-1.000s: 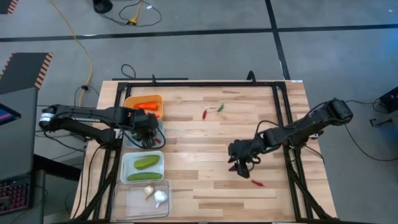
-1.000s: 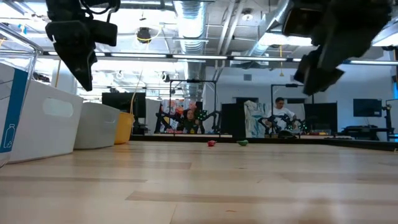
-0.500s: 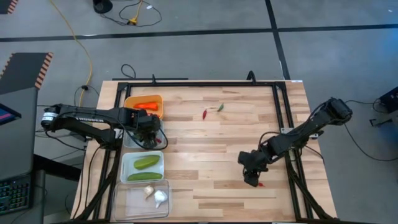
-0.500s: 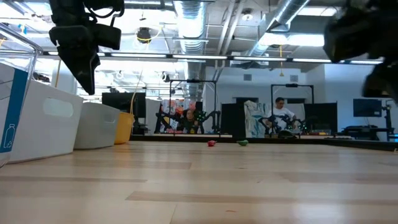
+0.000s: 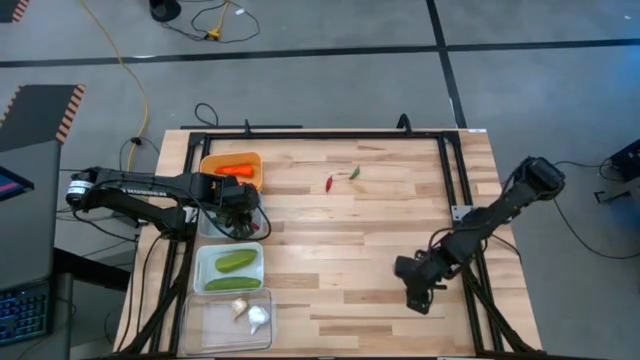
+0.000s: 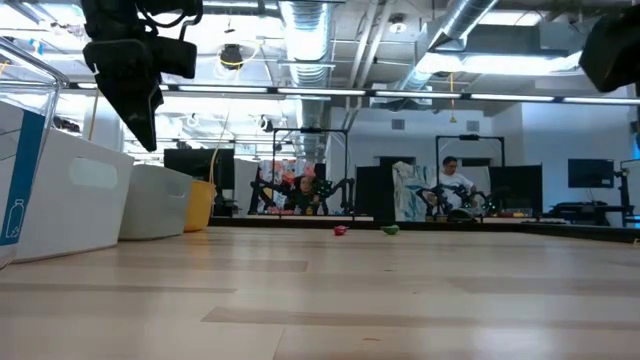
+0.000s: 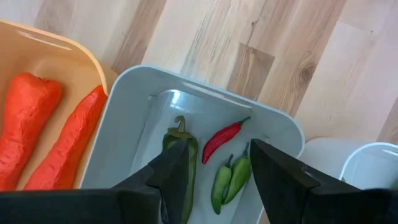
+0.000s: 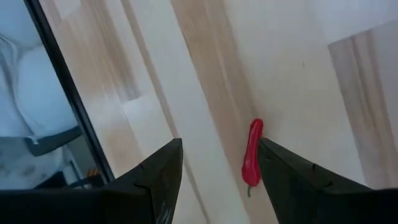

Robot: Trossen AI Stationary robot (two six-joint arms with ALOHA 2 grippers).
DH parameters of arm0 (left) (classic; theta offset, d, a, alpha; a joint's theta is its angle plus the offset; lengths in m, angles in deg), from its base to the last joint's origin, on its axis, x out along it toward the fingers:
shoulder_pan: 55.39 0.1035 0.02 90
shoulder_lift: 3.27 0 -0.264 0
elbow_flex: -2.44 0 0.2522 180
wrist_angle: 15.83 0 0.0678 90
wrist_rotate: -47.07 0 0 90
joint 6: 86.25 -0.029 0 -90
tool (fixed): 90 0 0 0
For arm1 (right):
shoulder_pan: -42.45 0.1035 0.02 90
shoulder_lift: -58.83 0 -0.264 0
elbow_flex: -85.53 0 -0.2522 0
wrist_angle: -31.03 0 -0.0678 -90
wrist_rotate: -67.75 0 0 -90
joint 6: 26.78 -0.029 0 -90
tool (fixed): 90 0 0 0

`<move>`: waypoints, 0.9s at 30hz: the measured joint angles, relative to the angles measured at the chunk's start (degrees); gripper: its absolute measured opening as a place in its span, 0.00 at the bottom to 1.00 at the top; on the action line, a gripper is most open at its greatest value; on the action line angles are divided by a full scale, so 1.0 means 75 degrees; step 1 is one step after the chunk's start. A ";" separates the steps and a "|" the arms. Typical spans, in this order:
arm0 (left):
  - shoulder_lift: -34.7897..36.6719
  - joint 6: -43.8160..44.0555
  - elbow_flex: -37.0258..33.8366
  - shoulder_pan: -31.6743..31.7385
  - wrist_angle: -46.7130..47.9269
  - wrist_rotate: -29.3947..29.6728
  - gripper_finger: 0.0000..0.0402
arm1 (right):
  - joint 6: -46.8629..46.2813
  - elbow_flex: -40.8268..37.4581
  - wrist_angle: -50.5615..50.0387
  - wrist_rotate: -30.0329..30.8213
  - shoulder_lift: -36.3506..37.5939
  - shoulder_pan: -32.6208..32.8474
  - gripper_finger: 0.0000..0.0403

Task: Sort produce into baskets
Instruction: Put the bottom right red chili pepper into the gray bin

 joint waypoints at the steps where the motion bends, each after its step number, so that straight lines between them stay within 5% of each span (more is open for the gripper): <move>1: 0.0000 0.0000 0.0000 0.0000 0.0000 0.0000 0.39 | 0.0002 0.0000 -0.0014 0.0105 -0.0005 0.0079 0.58; 16: 0.0000 0.0003 0.0000 0.0000 -0.0029 0.0000 0.39 | 0.0026 0.0030 -0.0094 0.0224 -0.1618 0.0694 0.56; 27: 0.0000 0.0003 0.0000 0.0000 -0.0418 0.0000 0.39 | 0.0023 -0.0001 -0.0234 0.0218 -0.1555 0.0565 0.24</move>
